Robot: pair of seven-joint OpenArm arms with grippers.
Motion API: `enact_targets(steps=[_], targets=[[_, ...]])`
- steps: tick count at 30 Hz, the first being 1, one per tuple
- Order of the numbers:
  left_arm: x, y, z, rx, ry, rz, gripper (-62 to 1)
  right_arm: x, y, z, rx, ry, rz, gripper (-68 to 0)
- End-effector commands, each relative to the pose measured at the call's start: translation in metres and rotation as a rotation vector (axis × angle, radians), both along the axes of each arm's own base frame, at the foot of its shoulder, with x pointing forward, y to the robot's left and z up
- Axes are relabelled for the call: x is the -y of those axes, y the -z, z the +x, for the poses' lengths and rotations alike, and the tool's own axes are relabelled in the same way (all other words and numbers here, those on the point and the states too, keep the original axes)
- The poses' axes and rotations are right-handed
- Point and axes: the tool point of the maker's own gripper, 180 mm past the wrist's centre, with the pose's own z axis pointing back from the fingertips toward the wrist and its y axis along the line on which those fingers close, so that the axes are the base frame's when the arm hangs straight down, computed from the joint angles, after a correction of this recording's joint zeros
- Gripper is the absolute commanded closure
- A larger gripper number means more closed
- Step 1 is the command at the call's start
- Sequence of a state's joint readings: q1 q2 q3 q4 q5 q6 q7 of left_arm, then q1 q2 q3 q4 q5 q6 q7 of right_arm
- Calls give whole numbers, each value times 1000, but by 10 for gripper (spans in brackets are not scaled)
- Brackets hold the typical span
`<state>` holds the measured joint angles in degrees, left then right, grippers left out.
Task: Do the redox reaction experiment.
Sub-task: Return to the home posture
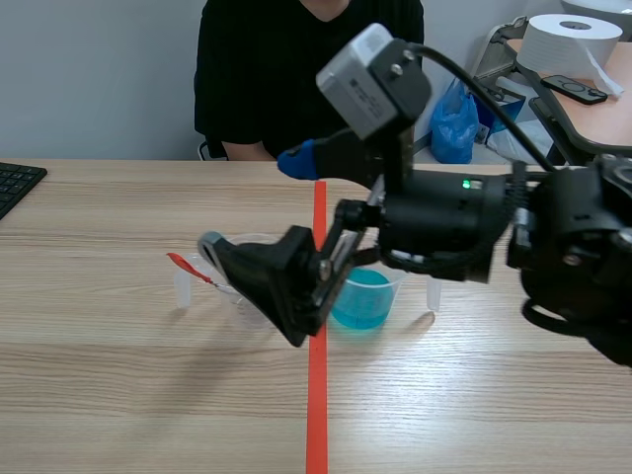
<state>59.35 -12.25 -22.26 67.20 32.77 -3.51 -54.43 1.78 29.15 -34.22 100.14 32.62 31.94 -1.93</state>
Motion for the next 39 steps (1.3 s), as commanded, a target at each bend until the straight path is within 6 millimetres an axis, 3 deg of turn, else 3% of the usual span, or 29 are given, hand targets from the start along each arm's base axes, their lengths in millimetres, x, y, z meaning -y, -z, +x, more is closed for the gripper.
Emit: enact_targets(steps=[1, 5, 11, 16, 22, 25, 35, 39], targets=[[9, -15, 3, 32, 60, -28, -225, 11, -9, -1, 21, 23, 11, -679], [17, -33, 6, 59, 138, -49, -396, 36, -13, -19, 27, 61, -23, -679], [10, -60, 14, 99, 74, -107, -477, 58, -13, -48, -34, 109, -58, -679], [2, -90, 28, 167, -25, -193, -623, 66, -18, -72, -76, 131, -68, -679], [-5, -118, 55, 266, -112, -287, -623, 77, -27, -86, -90, 166, -95, -679], [-9, -123, 63, 270, -152, -325, -623, 83, -30, -87, -92, 196, -100, -679], [2, -122, 56, 231, -205, -422, -623, 93, -21, -80, -96, 237, -172, -679], [3, -126, 67, 293, -226, -450, -623, 95, -17, -81, -109, 237, -194, -679]])
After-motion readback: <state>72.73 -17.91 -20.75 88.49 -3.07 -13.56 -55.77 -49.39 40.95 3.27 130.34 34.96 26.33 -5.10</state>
